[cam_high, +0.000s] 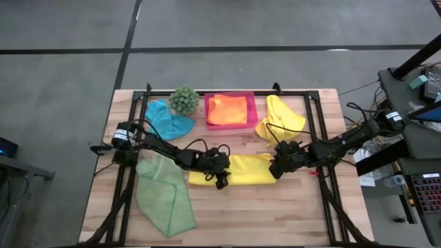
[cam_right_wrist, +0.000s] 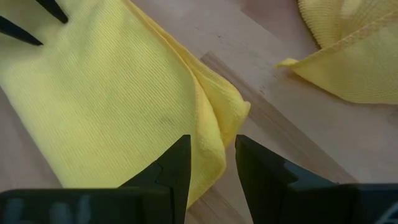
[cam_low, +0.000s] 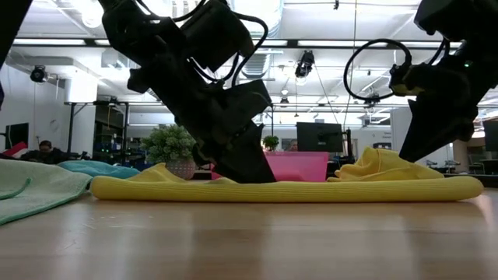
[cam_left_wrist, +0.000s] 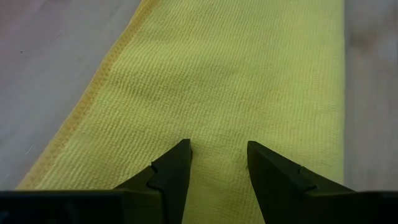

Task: Fold microfiber towels
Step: Fold the bottom yellow microfiber towel

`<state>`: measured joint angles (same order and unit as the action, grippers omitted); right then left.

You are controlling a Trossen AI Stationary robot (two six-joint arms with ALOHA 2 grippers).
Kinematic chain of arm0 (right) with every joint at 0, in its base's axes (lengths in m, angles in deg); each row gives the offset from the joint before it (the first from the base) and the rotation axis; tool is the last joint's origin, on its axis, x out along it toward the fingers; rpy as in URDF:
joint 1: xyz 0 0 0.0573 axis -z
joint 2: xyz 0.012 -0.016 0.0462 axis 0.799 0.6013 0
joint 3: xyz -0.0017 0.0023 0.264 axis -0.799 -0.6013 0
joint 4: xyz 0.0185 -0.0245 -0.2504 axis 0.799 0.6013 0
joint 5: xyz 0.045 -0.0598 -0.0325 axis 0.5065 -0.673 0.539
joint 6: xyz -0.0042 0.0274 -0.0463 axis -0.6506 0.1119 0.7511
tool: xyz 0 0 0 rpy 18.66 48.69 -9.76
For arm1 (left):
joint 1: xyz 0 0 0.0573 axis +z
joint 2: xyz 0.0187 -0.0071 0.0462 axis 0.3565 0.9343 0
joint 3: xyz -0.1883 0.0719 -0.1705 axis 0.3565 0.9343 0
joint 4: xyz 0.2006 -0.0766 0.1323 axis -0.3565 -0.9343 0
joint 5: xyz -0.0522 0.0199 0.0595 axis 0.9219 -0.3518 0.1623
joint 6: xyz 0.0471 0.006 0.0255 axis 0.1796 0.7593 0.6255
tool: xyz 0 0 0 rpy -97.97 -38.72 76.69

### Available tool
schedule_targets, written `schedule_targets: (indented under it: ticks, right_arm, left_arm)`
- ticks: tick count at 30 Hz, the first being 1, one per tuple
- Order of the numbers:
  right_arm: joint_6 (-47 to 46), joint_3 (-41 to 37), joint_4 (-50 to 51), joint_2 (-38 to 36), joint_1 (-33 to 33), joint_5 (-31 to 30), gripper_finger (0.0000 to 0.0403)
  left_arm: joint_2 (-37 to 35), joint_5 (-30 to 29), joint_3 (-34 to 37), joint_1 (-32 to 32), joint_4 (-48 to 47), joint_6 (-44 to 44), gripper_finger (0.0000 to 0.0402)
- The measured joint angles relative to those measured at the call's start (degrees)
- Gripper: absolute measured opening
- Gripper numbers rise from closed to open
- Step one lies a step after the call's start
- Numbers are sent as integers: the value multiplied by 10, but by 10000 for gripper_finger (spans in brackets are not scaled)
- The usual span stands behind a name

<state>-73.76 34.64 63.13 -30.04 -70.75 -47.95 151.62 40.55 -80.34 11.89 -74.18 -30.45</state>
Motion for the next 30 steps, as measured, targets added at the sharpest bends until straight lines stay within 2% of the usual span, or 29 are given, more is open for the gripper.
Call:
schedule_targets:
  ticks: [6,9,14,18,22,26,30]
  right_arm:
    - [-5,0,0,0,0,1,113]
    - [-29,9,9,-1,1,27,103]
    - [-74,48,109,-12,0,52,90]
    - [-109,59,157,-37,-6,64,107]
    - [-121,48,125,-52,-10,65,142]
    - [-67,39,65,-44,-12,60,178]
    - [52,28,-10,-22,-11,33,194]
  left_arm:
    - [0,1,-1,0,-4,2,146]
    - [-10,7,0,0,-14,7,146]
    - [-41,11,4,0,-32,33,146]
    - [-61,11,2,0,-89,47,146]
    - [-67,10,3,0,-151,44,146]
    - [-67,8,3,0,-180,43,146]
    - [-67,8,3,0,-184,43,146]
